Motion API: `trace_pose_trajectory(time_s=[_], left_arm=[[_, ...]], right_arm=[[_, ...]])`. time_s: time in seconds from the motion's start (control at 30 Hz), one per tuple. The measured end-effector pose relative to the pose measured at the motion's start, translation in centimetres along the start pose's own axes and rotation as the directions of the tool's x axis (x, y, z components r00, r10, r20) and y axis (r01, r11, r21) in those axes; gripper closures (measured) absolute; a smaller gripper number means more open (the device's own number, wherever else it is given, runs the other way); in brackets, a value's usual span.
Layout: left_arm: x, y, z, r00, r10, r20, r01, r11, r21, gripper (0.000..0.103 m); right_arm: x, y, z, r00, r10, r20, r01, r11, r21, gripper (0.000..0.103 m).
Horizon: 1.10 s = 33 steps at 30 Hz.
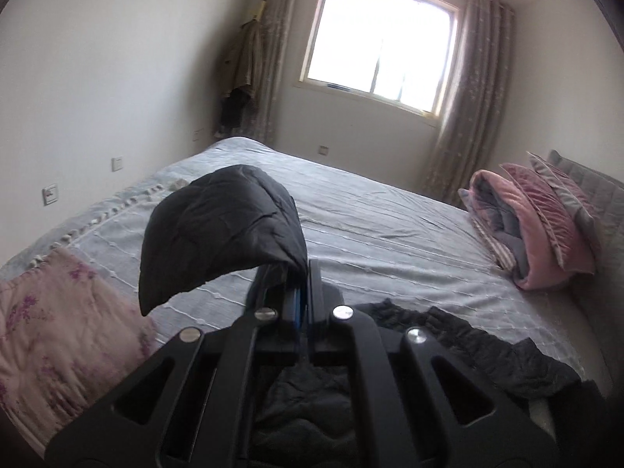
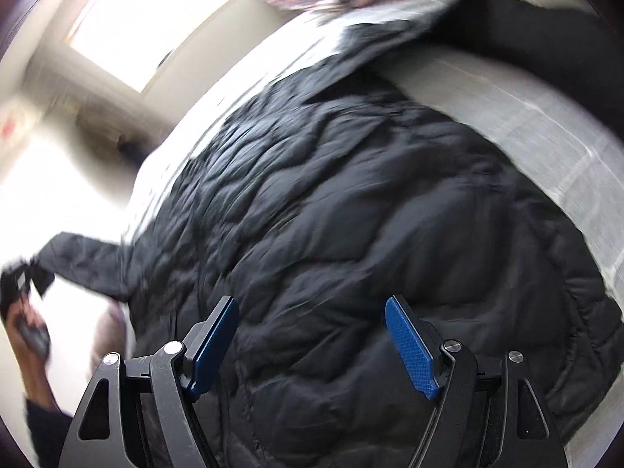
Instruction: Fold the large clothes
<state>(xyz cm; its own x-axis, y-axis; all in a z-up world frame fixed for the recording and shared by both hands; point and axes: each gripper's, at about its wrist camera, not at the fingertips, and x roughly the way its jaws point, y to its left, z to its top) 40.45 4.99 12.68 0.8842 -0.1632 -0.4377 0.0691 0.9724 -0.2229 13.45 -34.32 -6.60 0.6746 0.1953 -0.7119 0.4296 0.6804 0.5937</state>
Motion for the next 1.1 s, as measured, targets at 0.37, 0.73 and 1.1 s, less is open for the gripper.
trace_pose_trajectory(time_s=[0.37,0.73,1.1], left_arm=[[9.5,-10.5,-10.3,0.953,-0.165,-0.253,0.176,0.984,0.019,0.097],[11.4,-19.5,-19.3,0.826,-0.279,-0.49,0.384,0.915,0.127,0.055],[9.4,-22.1,-23.4,0.739,-0.231,-0.633,0.502,0.815,0.288,0.04]], right_arm=[[-0.1,-0.3,0.3,1.0,0.027,-0.016,-0.026,0.999,0.023,0.024],[-0.9,-1.5,0.8,0.998,0.061,-0.027,-0.059,0.997,0.057,0.024],[-4.0,-5.7,2.5,0.995,-0.058,0.078,0.044,0.985,0.169,0.024]])
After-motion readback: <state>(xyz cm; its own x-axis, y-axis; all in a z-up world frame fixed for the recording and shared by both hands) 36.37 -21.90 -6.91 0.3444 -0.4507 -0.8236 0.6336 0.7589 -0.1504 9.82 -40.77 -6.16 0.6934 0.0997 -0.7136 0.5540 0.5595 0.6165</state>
